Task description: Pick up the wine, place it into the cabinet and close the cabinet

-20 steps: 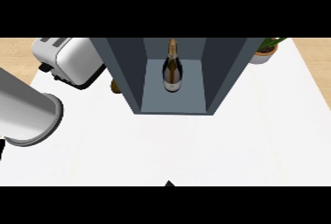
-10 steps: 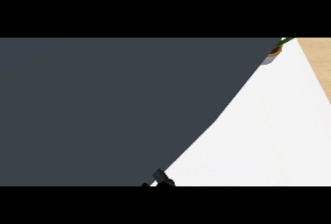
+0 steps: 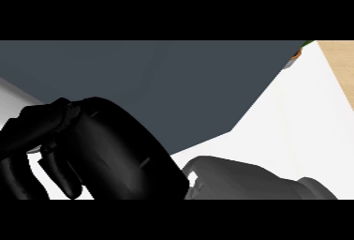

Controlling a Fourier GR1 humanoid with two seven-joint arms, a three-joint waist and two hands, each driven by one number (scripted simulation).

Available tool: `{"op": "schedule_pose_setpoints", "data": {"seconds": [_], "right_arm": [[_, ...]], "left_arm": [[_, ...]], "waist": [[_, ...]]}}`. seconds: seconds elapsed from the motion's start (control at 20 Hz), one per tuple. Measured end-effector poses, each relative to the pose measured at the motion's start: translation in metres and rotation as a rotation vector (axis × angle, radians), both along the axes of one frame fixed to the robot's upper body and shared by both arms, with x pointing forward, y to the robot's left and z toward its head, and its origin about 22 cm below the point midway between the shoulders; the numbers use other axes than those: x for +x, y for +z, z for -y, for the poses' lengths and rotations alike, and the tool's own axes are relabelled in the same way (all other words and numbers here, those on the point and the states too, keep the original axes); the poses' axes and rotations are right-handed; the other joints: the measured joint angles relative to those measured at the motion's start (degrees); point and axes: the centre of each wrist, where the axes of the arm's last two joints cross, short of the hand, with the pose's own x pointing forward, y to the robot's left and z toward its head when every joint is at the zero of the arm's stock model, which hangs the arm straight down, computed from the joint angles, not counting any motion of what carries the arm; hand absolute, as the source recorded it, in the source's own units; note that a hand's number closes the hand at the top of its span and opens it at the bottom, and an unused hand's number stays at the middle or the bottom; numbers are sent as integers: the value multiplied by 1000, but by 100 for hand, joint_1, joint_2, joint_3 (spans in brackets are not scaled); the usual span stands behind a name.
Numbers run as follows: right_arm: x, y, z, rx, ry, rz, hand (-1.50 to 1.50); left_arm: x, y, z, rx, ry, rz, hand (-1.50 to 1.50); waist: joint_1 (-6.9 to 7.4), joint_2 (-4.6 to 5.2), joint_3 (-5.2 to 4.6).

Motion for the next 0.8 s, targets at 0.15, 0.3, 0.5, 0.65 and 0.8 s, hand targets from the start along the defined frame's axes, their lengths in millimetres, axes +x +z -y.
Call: {"op": "schedule_pose_setpoints", "data": {"seconds": [0.15, 0.3, 0.5, 0.65, 0.8], "right_arm": [[23, 5, -11, -37, -50, 53, 150], [49, 12, -13, -50, -95, 70, 150], [78, 9, -5, -57, -130, 55, 150], [98, 7, -5, -49, -140, 49, 150], [109, 1, -4, -55, -104, 76, 150]], "left_arm": [[1, 0, 1, -2, 8, 3, -150], [5, -5, 2, 4, 18, 9, -150], [7, -5, 5, 6, 26, 9, -150], [10, -5, 4, 18, 21, 15, -150], [14, -1, 2, 24, 15, 14, -150]], "waist": [[-25, 1, -3], [-61, 2, -5], [-90, -4, -1], [-81, -28, 8], [-45, -96, -21]]}}
